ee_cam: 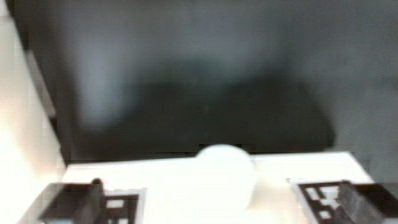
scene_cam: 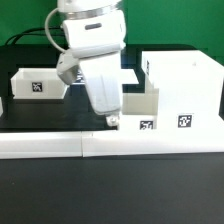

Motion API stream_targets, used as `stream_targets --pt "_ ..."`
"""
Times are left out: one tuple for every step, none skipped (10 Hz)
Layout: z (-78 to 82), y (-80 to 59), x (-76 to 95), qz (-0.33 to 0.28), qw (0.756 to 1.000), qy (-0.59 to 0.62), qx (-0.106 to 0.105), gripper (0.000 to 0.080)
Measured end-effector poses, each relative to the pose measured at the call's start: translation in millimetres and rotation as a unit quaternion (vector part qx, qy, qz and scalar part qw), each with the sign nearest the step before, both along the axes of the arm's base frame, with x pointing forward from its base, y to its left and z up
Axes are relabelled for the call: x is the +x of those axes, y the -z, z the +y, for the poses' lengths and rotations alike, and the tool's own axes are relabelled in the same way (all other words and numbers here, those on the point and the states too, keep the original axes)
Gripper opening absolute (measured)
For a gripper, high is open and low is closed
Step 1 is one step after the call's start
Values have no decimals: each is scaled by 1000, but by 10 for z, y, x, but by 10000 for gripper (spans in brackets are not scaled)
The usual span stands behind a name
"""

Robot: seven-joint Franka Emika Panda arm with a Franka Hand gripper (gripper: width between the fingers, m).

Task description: Assemble drawer

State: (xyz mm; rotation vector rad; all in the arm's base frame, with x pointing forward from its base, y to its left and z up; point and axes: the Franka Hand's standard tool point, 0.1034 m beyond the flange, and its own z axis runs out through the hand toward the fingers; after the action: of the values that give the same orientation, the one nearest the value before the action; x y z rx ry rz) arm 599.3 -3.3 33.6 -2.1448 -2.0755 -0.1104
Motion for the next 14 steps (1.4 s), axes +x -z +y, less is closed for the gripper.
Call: stream_targets --pt "5 1 2 0 1000 2 -2 649" --pt "7 -2 2 0 1000 4 -8 649" --pt "3 5 0 -5 1000 3 -11 649" --pt "-22 32 -21 -9 1000 1 -11 649" --pt "-124 61 -74 -6 1000 -3 -13 649" --pt "-235 55 -101 -6 1000 -2 -13 649" --pt "-328 68 -137 -4 1000 0 -13 649" --pt "-395 92 -206 1 1000 4 -14 649" --pt "-412 116 -311 9 1000 6 -15 649" --pt "-337 132 -397 13 1000 8 -15 649" --pt "-217 153 -464 10 1000 8 -14 649" --pt "-133 178 -510 7 1000 9 -14 649" --pt "-117 200 -516 4 1000 21 -15 649" --pt "-97 214 -509 9 999 40 -17 649"
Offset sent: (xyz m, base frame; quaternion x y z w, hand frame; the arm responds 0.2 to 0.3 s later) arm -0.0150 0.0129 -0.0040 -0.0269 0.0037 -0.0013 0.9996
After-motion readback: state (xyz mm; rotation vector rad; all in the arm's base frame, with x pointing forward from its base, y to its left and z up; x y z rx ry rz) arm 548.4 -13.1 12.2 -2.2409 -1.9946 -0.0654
